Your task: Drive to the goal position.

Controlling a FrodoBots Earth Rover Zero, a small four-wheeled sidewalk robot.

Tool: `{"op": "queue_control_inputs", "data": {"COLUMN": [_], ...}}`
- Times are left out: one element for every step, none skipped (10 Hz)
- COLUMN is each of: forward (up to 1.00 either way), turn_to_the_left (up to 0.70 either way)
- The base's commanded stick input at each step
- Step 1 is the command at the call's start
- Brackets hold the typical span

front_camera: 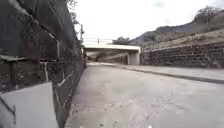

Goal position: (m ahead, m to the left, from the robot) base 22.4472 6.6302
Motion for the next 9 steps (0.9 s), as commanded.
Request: {"op": "queue_control_inputs", "data": {"forward": [0.7, 0.7, 0.7, 0.7, 0.7, 0.7, 0.7, 0.7, 0.7], "turn_to_the_left": [0.0, 0.0, 0.0, 0.0, 0.0, 0.0, 0.0, 0.0, 0.0]}}
